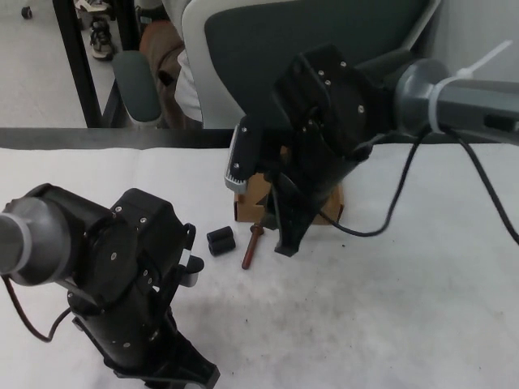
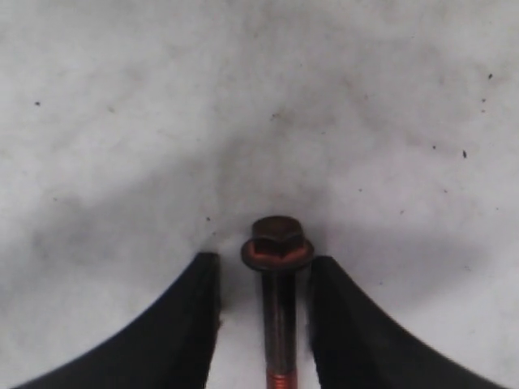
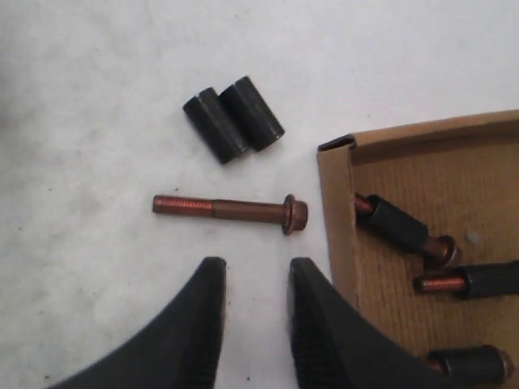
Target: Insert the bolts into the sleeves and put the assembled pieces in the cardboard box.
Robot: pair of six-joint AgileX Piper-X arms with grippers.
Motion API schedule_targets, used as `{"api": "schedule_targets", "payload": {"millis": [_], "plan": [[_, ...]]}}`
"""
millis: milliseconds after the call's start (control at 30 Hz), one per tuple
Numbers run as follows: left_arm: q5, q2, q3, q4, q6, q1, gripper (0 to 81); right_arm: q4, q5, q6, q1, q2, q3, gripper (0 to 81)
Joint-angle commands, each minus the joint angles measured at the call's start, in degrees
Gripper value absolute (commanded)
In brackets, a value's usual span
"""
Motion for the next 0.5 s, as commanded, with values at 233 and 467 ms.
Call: {"api": "schedule_targets", "payload": {"millis": [233, 467], "plan": [[-4.64, 1.65, 1.47, 5.15, 0.49, 0.26, 32.1, 5.31, -0.19, -3.94, -0.19, 3.94, -8.75, 27.0], [-4.64, 1.65, 1.47, 5.05, 0.48, 0.26, 32.1, 9.09, -0.88, -7.87, 0.42, 4.3, -10.48, 27.0]]}}
